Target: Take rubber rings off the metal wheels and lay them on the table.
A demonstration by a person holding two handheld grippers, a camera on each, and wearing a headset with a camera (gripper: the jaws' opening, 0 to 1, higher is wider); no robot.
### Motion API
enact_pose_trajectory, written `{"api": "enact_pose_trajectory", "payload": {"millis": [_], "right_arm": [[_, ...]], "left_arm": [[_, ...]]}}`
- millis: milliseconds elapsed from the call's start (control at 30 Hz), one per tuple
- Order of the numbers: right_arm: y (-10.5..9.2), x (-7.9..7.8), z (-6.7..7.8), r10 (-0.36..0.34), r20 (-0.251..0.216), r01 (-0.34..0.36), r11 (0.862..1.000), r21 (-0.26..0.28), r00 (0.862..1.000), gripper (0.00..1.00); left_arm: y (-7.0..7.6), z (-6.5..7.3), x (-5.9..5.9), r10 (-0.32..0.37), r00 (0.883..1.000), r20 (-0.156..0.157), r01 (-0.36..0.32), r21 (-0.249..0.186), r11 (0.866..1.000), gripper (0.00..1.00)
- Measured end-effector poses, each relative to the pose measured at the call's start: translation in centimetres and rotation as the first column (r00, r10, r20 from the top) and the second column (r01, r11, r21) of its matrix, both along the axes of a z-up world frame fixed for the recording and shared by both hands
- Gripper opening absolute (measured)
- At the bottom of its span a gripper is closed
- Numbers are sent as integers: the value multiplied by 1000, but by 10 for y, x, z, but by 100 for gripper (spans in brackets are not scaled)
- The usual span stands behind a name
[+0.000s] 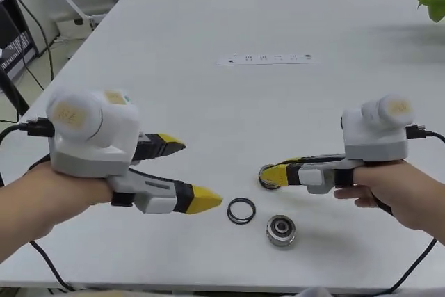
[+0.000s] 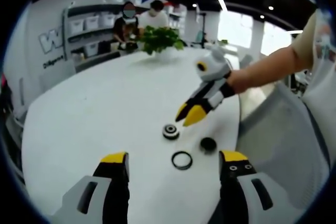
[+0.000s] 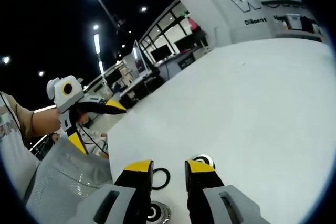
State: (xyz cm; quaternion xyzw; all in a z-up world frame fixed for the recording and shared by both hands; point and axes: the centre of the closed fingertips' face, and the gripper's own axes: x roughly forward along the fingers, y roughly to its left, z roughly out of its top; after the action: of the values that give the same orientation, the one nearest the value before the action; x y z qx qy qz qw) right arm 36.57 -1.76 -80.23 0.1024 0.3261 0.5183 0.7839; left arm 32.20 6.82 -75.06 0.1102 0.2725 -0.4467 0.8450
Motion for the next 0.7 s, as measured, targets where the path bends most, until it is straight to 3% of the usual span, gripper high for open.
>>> {"api": "enact_pose_trajectory", "payload": {"millis": [333, 700], "right_arm": [[-18, 6, 5, -24, 50, 26, 999, -30, 998, 27], [-36, 14, -5, -16, 99, 26, 994, -103, 995, 29]], "left_arm": [[-10, -2, 14, -9, 1000, 3, 9, 1, 1000, 70], [-20, -14, 32, -14, 1000, 11, 14, 17, 1000, 68]]}}
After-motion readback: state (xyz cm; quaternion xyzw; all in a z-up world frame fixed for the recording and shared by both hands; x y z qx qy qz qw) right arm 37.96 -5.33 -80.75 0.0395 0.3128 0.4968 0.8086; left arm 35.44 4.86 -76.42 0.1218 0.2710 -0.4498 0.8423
